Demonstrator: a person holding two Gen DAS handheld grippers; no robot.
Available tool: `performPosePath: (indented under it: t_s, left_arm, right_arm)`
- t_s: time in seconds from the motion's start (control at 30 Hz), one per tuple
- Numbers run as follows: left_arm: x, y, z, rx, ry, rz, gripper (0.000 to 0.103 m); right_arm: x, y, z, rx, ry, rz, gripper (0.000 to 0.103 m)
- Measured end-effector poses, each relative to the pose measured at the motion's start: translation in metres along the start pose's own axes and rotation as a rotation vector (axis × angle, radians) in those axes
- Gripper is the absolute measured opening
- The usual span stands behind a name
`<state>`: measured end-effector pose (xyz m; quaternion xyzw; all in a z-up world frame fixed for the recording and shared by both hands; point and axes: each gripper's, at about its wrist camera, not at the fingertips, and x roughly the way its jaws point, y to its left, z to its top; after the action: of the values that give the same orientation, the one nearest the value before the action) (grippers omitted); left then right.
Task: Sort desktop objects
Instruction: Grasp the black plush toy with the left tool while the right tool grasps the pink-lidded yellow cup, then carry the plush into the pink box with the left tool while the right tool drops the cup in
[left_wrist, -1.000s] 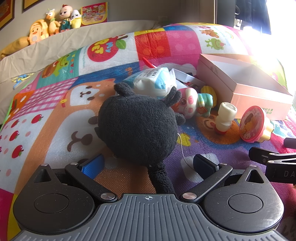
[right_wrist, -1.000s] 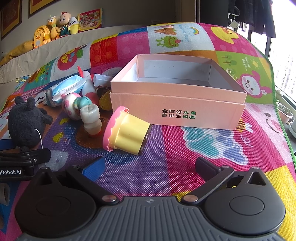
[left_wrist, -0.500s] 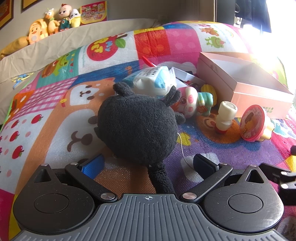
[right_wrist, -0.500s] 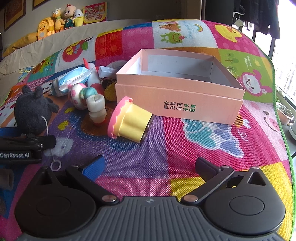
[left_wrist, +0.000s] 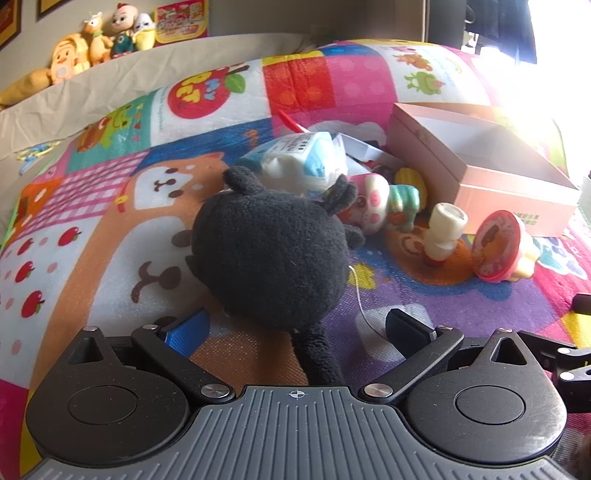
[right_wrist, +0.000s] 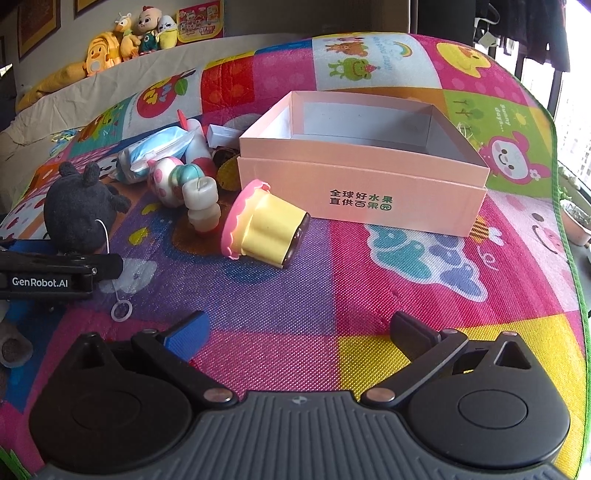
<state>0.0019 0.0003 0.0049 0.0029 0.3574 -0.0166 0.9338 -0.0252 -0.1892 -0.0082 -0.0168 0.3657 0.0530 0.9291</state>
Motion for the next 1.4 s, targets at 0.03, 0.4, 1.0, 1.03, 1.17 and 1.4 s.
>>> performPosePath:
  t_s: [0.03,0.4,1.0,1.03,1.17,1.4]
  left_arm:
    - [-0.001,-0.001,0.000,0.003,0.000,-0.010,0.103]
    - [-0.036,0.011,-0.003,0.039,-0.122,-0.034,0.103]
    - [-0.045,0.037,-0.001,-0.032,-0.130,-0.057,0.103]
    - [-0.042,0.032,0.000,-0.024,-0.132,-0.058,0.103]
    - [-0.028,0.021,0.007,-0.009,-0.124,-0.026,0.103]
    - [-0.013,0.024,0.012,-0.030,-0.092,0.028,0.103]
  right_arm:
    - [0.000,0.000,0.000,-0.001,-0.001,0.000,0.103]
    - [-0.009,0.002,0.001,-0.052,-0.048,0.024,0.103]
    - [0.001,-0.053,0.048,0.250,-0.111,0.160,0.035]
    - [-0.001,-0.063,0.045,0.282,-0.109,0.149,0.037]
    - [-0.011,-0.084,0.029,0.311,-0.142,0.045,0.060]
    - [-0.032,-0.072,0.018,0.170,-0.210,0.054,0.076]
